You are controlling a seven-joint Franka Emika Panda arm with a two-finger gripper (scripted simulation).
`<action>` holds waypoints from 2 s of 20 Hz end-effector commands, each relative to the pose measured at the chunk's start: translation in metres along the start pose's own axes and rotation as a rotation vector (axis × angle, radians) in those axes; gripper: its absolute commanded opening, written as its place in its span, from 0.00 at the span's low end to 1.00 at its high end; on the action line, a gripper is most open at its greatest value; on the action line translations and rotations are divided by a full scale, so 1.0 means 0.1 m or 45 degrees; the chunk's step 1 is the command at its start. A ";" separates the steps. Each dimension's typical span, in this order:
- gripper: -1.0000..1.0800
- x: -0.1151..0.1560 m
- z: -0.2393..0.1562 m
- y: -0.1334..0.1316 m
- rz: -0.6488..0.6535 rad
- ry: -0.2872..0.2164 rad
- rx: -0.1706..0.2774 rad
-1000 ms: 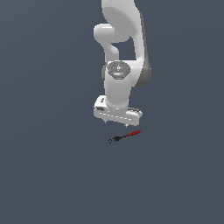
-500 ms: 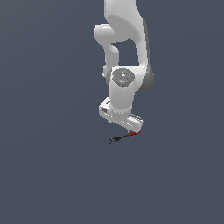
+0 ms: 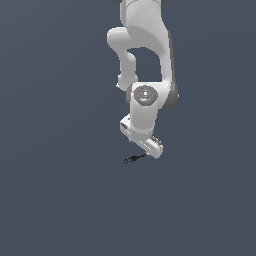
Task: Pick up the object and move it to a goal position.
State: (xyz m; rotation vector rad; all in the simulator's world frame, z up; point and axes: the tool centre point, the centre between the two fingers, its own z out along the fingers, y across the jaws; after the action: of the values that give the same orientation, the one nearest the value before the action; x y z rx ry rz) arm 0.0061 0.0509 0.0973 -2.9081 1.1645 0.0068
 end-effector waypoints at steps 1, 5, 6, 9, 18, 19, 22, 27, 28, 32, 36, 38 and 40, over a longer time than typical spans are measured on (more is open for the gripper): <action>0.96 -0.03 0.06 -0.03 0.083 0.000 -0.001; 0.96 -0.07 0.15 -0.06 0.213 0.001 -0.002; 0.96 -0.08 0.17 -0.07 0.245 0.002 -0.002; 0.96 -0.10 0.23 -0.10 0.340 0.003 -0.003; 0.96 -0.17 0.37 -0.15 0.540 0.009 -0.006; 0.96 -0.17 0.38 -0.16 0.554 0.009 -0.006; 0.96 -0.18 0.40 -0.16 0.586 0.011 -0.006; 0.96 -0.19 0.41 -0.17 0.607 0.011 -0.006; 0.96 -0.19 0.41 -0.17 0.601 0.011 -0.006; 0.96 -0.19 0.46 -0.17 0.602 0.011 -0.006; 0.96 -0.19 0.62 -0.16 0.604 0.011 -0.006; 0.96 -0.19 0.73 -0.16 0.606 0.011 -0.006; 0.96 -0.19 0.82 -0.15 0.606 0.011 -0.006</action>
State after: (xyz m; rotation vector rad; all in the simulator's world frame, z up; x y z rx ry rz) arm 0.0030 0.0760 0.0228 -2.5592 1.8224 0.0008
